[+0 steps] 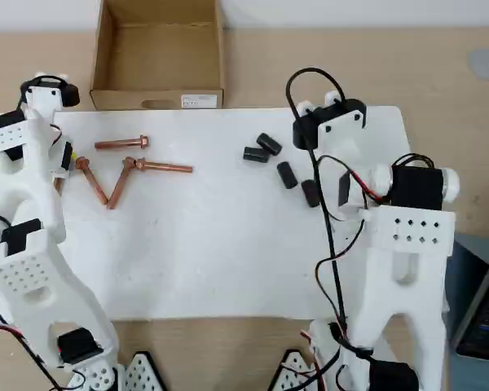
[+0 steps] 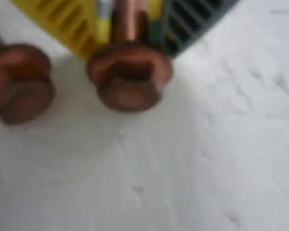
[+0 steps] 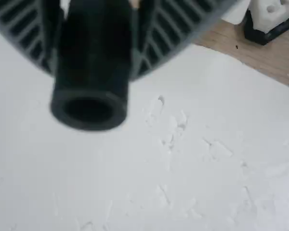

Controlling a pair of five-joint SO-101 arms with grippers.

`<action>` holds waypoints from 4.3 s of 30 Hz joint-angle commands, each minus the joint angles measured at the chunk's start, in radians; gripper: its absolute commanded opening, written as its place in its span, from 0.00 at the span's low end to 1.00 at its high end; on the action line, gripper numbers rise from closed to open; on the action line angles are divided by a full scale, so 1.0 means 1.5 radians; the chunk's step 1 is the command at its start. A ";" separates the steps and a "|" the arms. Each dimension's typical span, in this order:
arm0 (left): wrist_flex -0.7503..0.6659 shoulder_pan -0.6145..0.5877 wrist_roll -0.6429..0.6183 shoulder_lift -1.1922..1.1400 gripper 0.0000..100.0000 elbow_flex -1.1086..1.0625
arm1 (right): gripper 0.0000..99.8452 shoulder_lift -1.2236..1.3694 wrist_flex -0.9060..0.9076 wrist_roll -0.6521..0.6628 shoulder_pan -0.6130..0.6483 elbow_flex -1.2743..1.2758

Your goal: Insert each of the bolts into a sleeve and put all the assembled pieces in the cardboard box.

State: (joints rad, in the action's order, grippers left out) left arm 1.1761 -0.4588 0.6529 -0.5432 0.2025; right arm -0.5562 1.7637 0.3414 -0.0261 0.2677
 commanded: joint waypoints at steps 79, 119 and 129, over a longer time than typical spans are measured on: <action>-0.072 0.505 -0.760 1.575 0.00 -0.898 | 0.01 -0.881 -0.340 -0.282 0.543 0.660; -0.154 0.707 -0.719 1.575 0.00 -0.918 | 0.01 -0.881 -0.393 -0.253 0.572 0.671; -0.056 0.763 -0.681 1.575 0.01 -0.919 | 0.01 -0.881 -0.393 -0.251 0.572 0.671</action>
State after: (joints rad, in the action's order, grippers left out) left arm 1.0625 0.6674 -0.3782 1.8105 -1.1845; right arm -1.8082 1.2037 -0.0437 0.8332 1.2804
